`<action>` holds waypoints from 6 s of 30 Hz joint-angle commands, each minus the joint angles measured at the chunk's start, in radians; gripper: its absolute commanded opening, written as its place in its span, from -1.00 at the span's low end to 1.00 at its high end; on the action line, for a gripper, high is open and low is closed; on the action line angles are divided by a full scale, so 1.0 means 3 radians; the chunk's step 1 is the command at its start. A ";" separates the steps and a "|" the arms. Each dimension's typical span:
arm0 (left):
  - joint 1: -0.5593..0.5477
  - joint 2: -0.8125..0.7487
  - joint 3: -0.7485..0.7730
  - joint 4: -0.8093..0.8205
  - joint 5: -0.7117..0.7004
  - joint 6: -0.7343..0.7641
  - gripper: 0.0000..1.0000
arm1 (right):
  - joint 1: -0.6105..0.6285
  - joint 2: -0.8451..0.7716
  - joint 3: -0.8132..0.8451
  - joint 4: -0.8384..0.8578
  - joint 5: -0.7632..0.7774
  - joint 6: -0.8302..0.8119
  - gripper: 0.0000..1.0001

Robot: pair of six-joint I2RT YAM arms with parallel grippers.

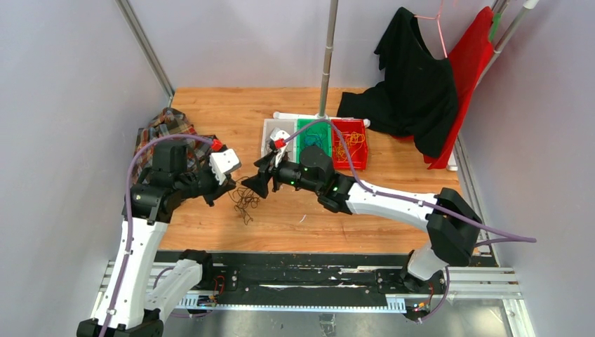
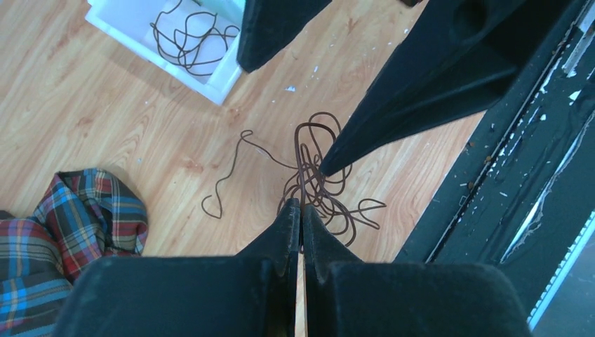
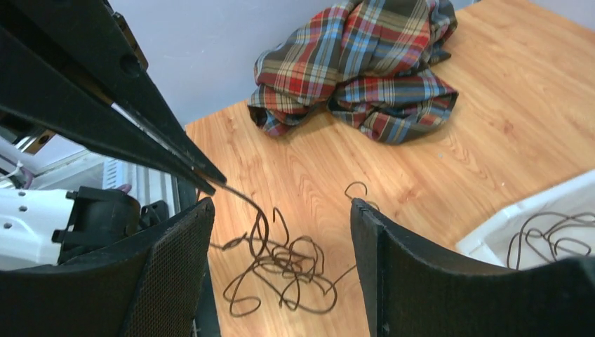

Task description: Untangle the cables

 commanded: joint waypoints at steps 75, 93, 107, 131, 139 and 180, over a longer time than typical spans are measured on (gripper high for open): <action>0.0020 0.0742 0.2865 0.2539 -0.2039 -0.0376 -0.99 | -0.0390 0.0447 -0.2406 0.1676 0.1532 0.1049 -0.85; 0.0020 0.0786 0.2754 0.3191 -0.2108 -0.0299 -0.99 | -0.0467 -0.0019 -0.2624 0.1719 0.1351 0.0960 -0.63; 0.0019 0.1043 0.3247 0.4305 -0.2552 0.0234 -0.99 | -0.0689 -0.0244 -0.3026 0.1765 0.1339 0.1227 -0.87; 0.0020 0.1770 0.4586 0.4642 -0.2621 0.0655 -0.99 | -0.1801 0.1029 -0.3854 0.3560 0.1239 0.2250 -0.99; 0.0020 0.1850 0.4800 0.4833 -0.2747 0.0906 -0.99 | -0.2111 0.0992 -0.3925 0.3531 0.1288 0.2412 -0.99; 0.0020 -0.0299 -0.0166 0.1698 -0.0599 0.1525 -0.99 | -0.2531 -0.2609 -0.1828 -0.0936 0.0187 0.1345 -0.98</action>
